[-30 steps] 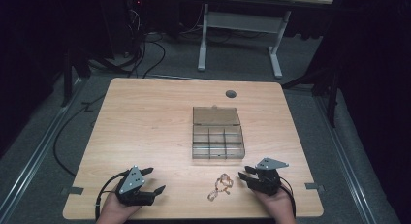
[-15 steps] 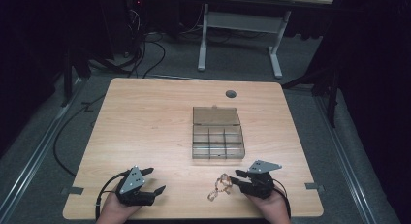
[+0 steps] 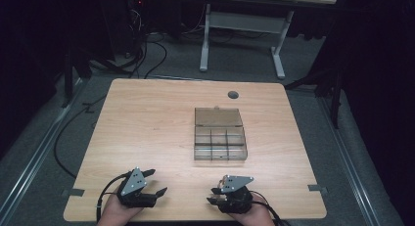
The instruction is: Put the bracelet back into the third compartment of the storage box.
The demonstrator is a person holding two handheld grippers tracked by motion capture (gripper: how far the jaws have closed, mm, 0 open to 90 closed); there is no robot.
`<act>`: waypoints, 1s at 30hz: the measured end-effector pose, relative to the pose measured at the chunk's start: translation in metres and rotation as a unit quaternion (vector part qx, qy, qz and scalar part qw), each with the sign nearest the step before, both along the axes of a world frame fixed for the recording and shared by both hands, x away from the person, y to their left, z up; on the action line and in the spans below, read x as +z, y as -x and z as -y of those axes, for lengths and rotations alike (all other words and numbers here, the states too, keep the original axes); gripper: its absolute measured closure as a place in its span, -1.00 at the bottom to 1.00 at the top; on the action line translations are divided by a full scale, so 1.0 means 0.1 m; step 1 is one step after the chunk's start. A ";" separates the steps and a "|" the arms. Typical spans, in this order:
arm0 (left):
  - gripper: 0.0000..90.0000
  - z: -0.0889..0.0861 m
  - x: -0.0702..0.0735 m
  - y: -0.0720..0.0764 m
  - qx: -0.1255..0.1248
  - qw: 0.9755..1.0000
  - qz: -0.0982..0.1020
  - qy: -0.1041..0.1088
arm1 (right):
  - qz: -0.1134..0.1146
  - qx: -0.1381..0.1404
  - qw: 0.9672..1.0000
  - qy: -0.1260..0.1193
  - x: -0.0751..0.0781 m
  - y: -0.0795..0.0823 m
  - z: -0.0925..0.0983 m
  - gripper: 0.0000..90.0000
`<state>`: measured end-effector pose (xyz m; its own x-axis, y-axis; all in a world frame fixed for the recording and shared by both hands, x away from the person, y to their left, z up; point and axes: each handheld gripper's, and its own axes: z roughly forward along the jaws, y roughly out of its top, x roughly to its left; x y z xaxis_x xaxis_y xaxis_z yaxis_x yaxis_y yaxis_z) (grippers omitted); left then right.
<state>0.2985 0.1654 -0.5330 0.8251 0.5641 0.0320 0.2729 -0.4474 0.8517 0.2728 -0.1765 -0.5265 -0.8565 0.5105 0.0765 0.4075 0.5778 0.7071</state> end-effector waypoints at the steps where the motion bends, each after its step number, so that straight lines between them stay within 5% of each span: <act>1: -0.47 0.00 0.00 0.00 0.000 1.000 0.000 0.000 | 0.008 0.001 1.000 0.006 -0.01 0.01 -0.01 0.38; 7: -0.47 0.00 0.00 0.00 0.000 1.000 0.000 0.000 | 0.045 -0.004 0.999 0.028 -0.01 0.04 -0.02 0.82; 13: -0.47 0.00 0.00 0.00 0.000 1.000 0.000 0.000 | 0.043 -0.009 0.998 0.034 0.00 0.01 -0.01 0.87; 20: -0.47 0.00 0.00 0.00 0.000 1.000 0.000 -0.001 | 0.051 -0.038 0.998 -0.023 0.20 -0.02 0.18 0.88; 24: -0.47 0.00 0.00 0.00 0.000 1.000 -0.001 -0.001 | 0.064 -0.064 0.995 -0.036 0.28 -0.04 0.32 0.88; 30: -0.47 0.00 0.00 0.00 0.001 1.000 -0.001 -0.003 | 0.051 -0.097 0.993 -0.043 0.25 -0.15 0.51 0.88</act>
<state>0.2989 0.1650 -0.5330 0.8244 0.5649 0.0338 0.2751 -0.4523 0.8484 0.2880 -0.2275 -0.5012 -0.7477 0.6625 0.0441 0.4288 0.4311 0.7939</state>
